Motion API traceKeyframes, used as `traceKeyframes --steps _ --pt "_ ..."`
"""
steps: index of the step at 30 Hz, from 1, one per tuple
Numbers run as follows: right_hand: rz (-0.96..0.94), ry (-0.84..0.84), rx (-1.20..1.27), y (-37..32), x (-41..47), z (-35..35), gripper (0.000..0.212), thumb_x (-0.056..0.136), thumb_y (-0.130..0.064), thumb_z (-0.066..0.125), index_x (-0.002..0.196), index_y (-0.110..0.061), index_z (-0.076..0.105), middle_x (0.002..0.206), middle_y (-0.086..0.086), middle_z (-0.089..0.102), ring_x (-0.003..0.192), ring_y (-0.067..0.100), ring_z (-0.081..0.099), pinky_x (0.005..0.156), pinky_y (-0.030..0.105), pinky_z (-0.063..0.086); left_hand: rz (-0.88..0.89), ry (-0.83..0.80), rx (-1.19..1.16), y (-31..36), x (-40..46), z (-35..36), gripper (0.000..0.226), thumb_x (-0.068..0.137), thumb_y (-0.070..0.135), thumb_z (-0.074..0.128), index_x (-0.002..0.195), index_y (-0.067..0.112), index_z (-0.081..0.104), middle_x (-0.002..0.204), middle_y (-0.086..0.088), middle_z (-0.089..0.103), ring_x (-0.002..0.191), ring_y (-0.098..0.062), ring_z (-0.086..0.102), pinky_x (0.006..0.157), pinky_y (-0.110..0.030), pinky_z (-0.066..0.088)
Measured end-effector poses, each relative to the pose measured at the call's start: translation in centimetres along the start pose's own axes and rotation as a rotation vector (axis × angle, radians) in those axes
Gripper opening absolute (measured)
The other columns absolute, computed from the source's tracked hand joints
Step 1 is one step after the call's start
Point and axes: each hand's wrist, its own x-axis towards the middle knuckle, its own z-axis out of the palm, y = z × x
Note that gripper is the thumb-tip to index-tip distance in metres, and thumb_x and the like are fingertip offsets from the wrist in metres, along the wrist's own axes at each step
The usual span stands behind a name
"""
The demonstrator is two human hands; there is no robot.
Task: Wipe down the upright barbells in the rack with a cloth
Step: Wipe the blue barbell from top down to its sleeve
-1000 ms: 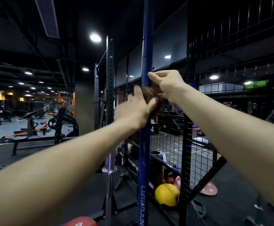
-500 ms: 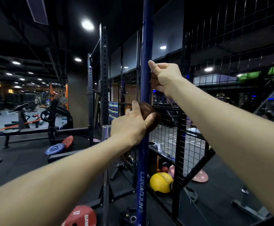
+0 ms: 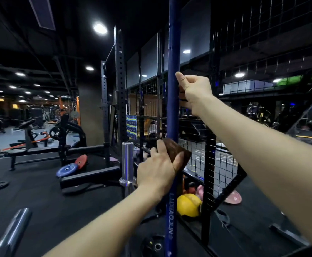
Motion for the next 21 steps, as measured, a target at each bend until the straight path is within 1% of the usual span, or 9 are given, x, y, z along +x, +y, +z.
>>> traceKeyframes --steps 2,6,8,9,11,15,18,19,21 --pt "0.020 0.008 0.004 0.2 -0.8 -0.1 0.026 0.092 -0.031 0.061 0.079 -0.008 0.059 0.081 0.014 0.051 0.072 0.027 0.050 0.074 0.050 0.055 0.009 -0.024 0.008 -0.3 -0.4 -0.1 0.071 0.091 0.067 0.025 0.139 0.015 0.019 0.122 -0.009 0.054 0.103 -0.036 0.060 0.070 -0.038 0.038" --pt "0.040 -0.022 -0.044 0.3 -1.7 -0.1 0.028 0.093 -0.032 0.061 0.074 -0.011 0.058 0.081 0.012 0.052 0.073 0.025 0.052 0.073 0.046 0.058 0.004 0.053 -0.027 0.6 2.9 -3.0 0.072 0.090 0.069 0.024 0.138 0.016 0.021 0.120 -0.011 0.057 0.097 -0.036 0.062 0.069 -0.038 0.036" --pt "0.021 -0.051 -0.081 0.5 -1.8 -0.2 0.029 0.092 -0.033 0.061 0.073 -0.011 0.060 0.082 0.011 0.054 0.074 0.024 0.051 0.064 0.034 0.056 -0.009 0.110 -0.085 0.9 4.6 -4.0 0.070 0.089 0.069 0.024 0.135 0.016 0.024 0.117 -0.011 0.059 0.093 -0.036 0.063 0.069 -0.038 0.039" --pt "0.007 -0.064 -0.108 0.8 -1.9 -0.3 0.028 0.092 -0.033 0.061 0.072 -0.014 0.062 0.082 0.009 0.057 0.073 0.023 0.052 0.059 0.028 0.051 -0.016 0.136 -0.096 1.0 4.9 -4.1 0.069 0.090 0.069 0.024 0.134 0.016 0.025 0.116 -0.011 0.059 0.092 -0.036 0.063 0.068 -0.038 0.040" --pt "-0.022 -0.079 -0.133 1.5 -2.1 -0.4 0.022 0.092 -0.032 0.062 0.074 -0.021 0.066 0.080 0.006 0.062 0.071 0.019 0.053 0.055 0.022 0.045 -0.028 0.169 -0.095 1.1 4.9 -3.7 0.067 0.091 0.067 0.024 0.133 0.014 0.026 0.116 -0.013 0.057 0.093 -0.037 0.063 0.067 -0.039 0.037" --pt "0.000 -0.080 -0.082 2.2 -2.4 -0.8 0.018 0.091 -0.030 0.063 0.075 -0.023 0.067 0.072 -0.002 0.063 0.064 0.014 0.057 0.057 0.027 0.052 -0.032 0.164 -0.075 0.9 3.0 -1.5 0.068 0.092 0.064 0.024 0.135 0.012 0.023 0.118 -0.013 0.055 0.093 -0.038 0.062 0.065 -0.038 0.036" --pt "0.052 -0.081 -0.013 2.3 -2.9 -1.4 0.013 0.091 -0.026 0.064 0.079 -0.021 0.067 0.065 -0.008 0.065 0.053 0.008 0.062 0.052 0.028 0.055 -0.026 0.052 -0.033 0.4 0.3 0.2 0.073 0.091 0.065 0.026 0.140 0.011 0.018 0.123 -0.013 0.054 0.099 -0.038 0.062 0.069 -0.040 0.040" --pt "0.062 -0.081 -0.008 2.5 -3.2 -1.5 0.012 0.090 -0.026 0.064 0.079 -0.021 0.067 0.067 -0.008 0.066 0.054 0.008 0.064 0.054 0.030 0.057 -0.021 0.020 -0.021 0.2 -0.4 0.5 0.073 0.091 0.065 0.026 0.140 0.011 0.018 0.123 -0.013 0.054 0.100 -0.037 0.061 0.070 -0.040 0.040" --pt "0.085 -0.090 -0.016 3.2 -3.8 -1.7 0.013 0.090 -0.027 0.065 0.079 -0.020 0.068 0.069 -0.005 0.067 0.063 0.014 0.065 0.069 0.040 0.060 0.004 -0.016 0.006 -0.1 -0.6 0.0 0.072 0.091 0.066 0.026 0.138 0.012 0.021 0.121 -0.012 0.056 0.101 -0.036 0.061 0.069 -0.038 0.036"
